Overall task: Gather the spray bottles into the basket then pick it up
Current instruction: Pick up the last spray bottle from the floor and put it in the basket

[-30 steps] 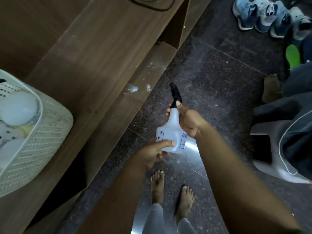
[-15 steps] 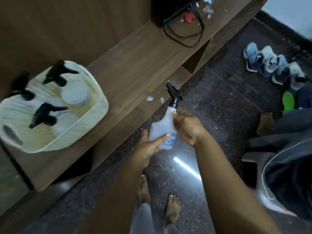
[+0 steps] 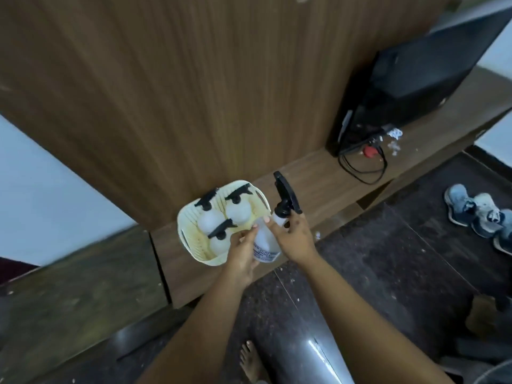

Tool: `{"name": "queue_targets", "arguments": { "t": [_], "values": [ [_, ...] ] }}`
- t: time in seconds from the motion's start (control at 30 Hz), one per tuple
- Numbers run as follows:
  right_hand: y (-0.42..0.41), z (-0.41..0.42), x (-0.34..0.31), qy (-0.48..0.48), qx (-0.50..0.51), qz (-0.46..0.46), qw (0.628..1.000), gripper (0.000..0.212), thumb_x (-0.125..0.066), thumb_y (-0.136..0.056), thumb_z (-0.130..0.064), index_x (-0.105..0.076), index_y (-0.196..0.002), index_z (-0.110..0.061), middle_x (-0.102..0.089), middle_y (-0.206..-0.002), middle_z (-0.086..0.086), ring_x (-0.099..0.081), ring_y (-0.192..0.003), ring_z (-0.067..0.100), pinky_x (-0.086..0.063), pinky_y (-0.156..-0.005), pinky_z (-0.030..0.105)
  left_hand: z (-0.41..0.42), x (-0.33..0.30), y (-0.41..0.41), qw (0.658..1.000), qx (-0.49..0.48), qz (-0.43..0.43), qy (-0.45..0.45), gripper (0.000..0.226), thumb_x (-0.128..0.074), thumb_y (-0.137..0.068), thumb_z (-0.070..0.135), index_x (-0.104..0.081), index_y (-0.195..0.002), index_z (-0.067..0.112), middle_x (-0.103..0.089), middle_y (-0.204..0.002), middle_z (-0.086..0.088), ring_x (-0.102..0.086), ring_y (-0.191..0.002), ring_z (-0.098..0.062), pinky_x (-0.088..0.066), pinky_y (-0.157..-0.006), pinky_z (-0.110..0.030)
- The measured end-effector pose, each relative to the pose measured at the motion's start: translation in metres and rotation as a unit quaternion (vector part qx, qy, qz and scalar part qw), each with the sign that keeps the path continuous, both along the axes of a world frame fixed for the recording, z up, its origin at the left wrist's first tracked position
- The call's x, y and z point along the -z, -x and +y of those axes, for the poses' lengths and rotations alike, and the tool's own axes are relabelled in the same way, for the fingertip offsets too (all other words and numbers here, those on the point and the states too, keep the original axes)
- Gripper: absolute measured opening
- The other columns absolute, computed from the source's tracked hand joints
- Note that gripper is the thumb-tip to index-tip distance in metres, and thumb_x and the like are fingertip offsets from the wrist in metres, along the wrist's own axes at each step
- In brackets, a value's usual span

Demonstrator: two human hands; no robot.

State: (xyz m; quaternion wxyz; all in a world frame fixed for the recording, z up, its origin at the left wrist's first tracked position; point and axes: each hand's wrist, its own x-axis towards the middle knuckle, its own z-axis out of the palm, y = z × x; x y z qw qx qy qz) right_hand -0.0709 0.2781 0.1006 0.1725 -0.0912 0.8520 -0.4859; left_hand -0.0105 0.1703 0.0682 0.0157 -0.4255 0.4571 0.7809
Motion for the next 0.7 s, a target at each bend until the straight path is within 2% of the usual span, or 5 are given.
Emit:
{"name": "queue_targets", "arguments": {
  "t": [0.1, 0.2, 0.33, 0.5, 0.7],
  "values": [
    [-0.01, -0.018, -0.018, 0.021, -0.081, -0.051, 0.995, 0.046, -0.053, -0.091, -0.044, -0.046, -0.133, -0.027, -0.051, -0.132, 0.003, -0.046, -0.123, 0.021, -0.04, -0.105, 0.041, -0.026, -0.028, -0.006, 0.999, 0.019, -0.024, 0.014, 0.043, -0.059, -0.09, 0.043, -0.046, -0.125, 0.022, -0.064, -0.114, -0.003, -0.064, -0.093, -0.019, -0.053, -0.065, -0.031],
    [-0.005, -0.026, -0.029, 0.081, -0.086, -0.1, 0.988, 0.037, -0.059, -0.092, -0.025, -0.052, -0.128, -0.018, -0.06, -0.125, 0.005, -0.056, -0.119, 0.025, -0.048, -0.097, 0.039, -0.049, -0.041, -0.005, 0.999, 0.033, -0.027, 0.028, 0.04, -0.056, -0.091, 0.044, -0.047, -0.125, 0.023, -0.06, -0.119, -0.003, -0.06, -0.102, -0.022, -0.054, -0.081, -0.039],
    [0.007, -0.04, -0.036, 0.078, -0.012, -0.031, 0.996, 0.038, -0.076, -0.078, -0.024, -0.061, -0.112, -0.016, -0.068, -0.109, 0.006, -0.064, -0.102, 0.025, -0.053, -0.091, 0.045, -0.061, -0.055, 0.001, 0.997, 0.051, 0.0, 0.061, 0.041, -0.056, -0.092, 0.038, -0.051, -0.13, 0.024, -0.057, -0.132, -0.006, -0.057, -0.112, -0.023, -0.05, -0.089, -0.036],
    [0.006, -0.052, -0.036, 0.018, -0.007, 0.06, 0.998, 0.045, -0.075, -0.079, -0.027, -0.056, -0.116, -0.011, -0.063, -0.1, -0.004, -0.058, -0.09, 0.013, -0.043, -0.076, 0.025, -0.077, -0.072, 0.011, 0.982, 0.116, 0.008, 0.149, 0.022, -0.052, -0.095, 0.035, -0.061, -0.115, 0.029, -0.054, -0.136, -0.002, -0.05, -0.121, -0.019, -0.042, -0.1, -0.034],
    [0.024, -0.056, -0.009, -0.019, -0.05, 0.096, 0.994, 0.029, -0.07, -0.082, -0.019, -0.054, -0.107, -0.019, -0.065, -0.099, -0.004, -0.063, -0.094, 0.014, -0.051, -0.077, 0.032, -0.088, -0.091, 0.037, 0.956, 0.142, 0.111, 0.23, 0.032, -0.069, -0.086, 0.031, -0.068, -0.111, 0.012, -0.068, -0.102, 0.003, -0.062, -0.103, -0.014, -0.05, -0.085, -0.024]
  ]
}}
